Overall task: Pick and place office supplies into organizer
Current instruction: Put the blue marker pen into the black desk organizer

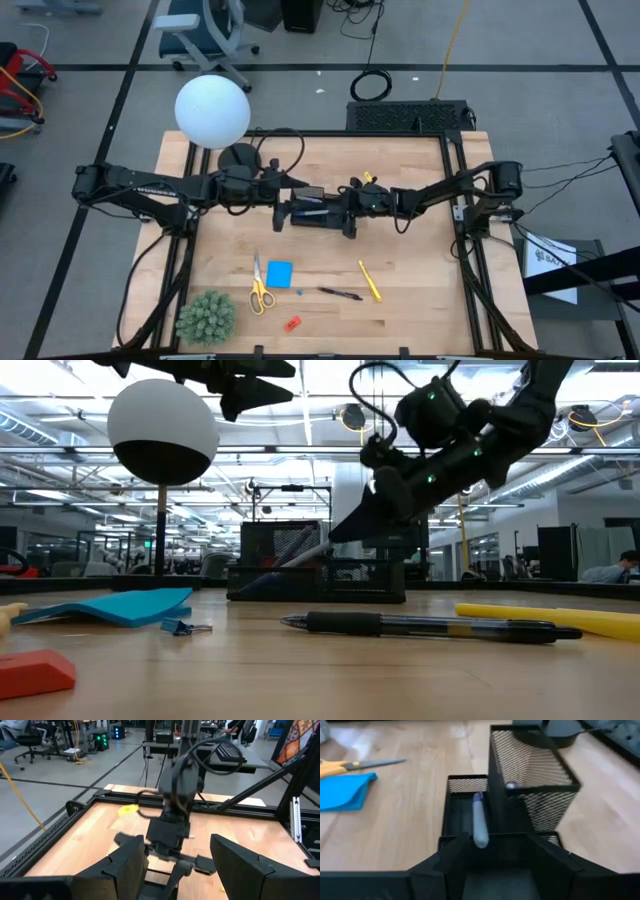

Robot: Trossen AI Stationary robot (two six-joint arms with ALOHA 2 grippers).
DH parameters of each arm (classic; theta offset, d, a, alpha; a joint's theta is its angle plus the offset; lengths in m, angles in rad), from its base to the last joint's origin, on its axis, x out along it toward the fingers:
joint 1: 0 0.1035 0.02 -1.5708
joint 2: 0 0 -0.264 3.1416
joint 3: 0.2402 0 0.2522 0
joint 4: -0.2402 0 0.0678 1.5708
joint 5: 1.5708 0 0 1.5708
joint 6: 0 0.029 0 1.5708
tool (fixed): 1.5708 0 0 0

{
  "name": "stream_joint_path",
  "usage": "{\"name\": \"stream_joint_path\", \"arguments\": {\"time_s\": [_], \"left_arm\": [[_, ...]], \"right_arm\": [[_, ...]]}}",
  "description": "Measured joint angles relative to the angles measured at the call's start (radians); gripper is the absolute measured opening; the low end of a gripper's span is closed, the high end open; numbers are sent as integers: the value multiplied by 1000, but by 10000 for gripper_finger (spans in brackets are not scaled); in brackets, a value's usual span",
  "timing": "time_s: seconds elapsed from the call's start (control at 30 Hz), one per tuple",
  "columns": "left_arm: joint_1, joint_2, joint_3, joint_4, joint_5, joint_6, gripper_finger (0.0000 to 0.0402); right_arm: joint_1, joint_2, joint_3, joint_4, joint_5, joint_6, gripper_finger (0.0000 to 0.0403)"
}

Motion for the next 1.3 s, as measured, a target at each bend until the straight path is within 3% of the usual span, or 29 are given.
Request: {"name": "stream_joint_path", "arguments": {"time_s": [0.5, 1.0, 1.3], "left_arm": [[0, 0, 0, 2, 0, 1, 234], [0, 1, 0, 3, 0, 2, 234], [0, 1, 0, 2, 0, 2, 234]], "right_arm": [[-19, 15, 5, 36, -37, 39, 176], [-14, 112, 73, 46, -87, 39, 170], [-11, 112, 73, 30, -85, 40, 143]]}}
